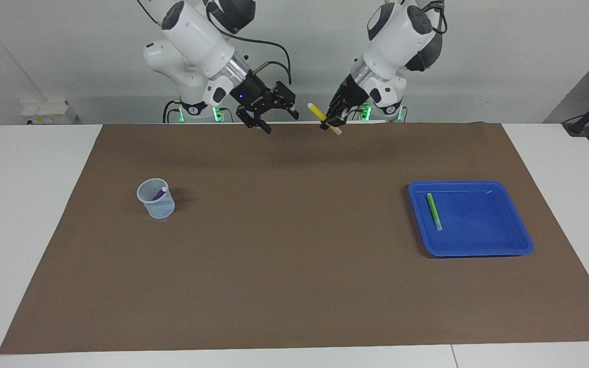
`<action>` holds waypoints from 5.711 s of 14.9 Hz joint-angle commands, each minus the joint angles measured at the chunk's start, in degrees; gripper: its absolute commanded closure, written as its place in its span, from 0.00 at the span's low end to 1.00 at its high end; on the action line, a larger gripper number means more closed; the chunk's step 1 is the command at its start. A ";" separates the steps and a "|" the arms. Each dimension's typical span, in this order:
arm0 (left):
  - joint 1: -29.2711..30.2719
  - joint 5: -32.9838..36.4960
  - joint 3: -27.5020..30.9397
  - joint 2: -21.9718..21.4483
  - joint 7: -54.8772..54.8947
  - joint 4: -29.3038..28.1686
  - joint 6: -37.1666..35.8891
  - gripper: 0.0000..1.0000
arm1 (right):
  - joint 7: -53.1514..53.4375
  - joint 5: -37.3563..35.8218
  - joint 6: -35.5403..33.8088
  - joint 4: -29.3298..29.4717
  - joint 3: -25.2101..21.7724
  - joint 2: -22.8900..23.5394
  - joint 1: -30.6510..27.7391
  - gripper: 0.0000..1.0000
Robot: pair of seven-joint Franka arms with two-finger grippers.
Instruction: Right arm passes pens to left for tray arrangement
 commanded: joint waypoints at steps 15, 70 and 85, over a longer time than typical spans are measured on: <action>28.54 28.31 0.00 1.70 82.31 -0.52 -7.09 1.00 | -66.66 -36.04 -10.20 -3.29 0.40 0.65 -16.24 0.00; 30.22 27.12 -0.70 25.80 77.32 12.65 3.39 0.00 | -67.75 -44.86 0.35 -3.65 0.48 13.92 -23.98 0.54; 26.44 14.19 -1.67 14.46 54.48 17.23 -11.38 0.00 | -66.61 -44.86 -1.94 -1.89 0.57 13.92 -23.10 0.55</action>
